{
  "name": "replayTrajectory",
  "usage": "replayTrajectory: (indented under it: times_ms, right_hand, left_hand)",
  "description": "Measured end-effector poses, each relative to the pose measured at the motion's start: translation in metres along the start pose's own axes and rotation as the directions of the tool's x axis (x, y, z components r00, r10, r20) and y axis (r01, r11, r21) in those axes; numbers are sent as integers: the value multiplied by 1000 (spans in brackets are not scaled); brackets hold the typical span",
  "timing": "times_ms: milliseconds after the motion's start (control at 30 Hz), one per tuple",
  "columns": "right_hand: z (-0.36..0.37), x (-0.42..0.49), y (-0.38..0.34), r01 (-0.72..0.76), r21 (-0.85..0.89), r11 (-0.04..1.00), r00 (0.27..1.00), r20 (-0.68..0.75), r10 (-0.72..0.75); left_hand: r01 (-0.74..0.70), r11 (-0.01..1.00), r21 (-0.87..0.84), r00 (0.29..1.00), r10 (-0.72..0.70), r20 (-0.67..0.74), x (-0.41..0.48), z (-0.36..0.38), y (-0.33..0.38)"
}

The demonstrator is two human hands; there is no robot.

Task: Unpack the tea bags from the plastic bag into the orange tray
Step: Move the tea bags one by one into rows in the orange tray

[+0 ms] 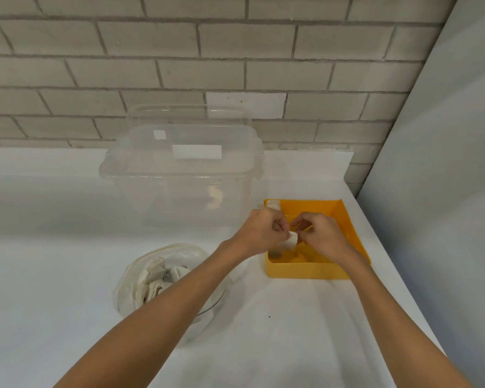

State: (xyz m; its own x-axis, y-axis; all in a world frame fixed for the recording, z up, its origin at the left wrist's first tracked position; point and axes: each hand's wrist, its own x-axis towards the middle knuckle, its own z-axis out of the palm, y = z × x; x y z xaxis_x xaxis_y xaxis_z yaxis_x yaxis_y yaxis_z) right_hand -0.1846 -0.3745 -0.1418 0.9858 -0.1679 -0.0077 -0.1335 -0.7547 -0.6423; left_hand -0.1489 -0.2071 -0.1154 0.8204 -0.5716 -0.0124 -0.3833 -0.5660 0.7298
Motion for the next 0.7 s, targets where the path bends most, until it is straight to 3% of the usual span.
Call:
replayTrajectory:
  times_ms: [200, 400, 700]
  right_hand:
    - [-4, -6, 6, -41, 30, 999, 999, 22, 41]
    - [2, -11, 7, -47, 46, 998, 998, 47, 45]
    - [4, -14, 2, -31, 51, 998, 998, 62, 28]
  left_hand:
    - [51, 933, 355, 998, -34, -54, 4, 15, -1]
    - [18, 793, 608, 992, 60, -108, 3, 24, -10]
    - [35, 702, 712, 990, 72, -120, 4, 30, -15]
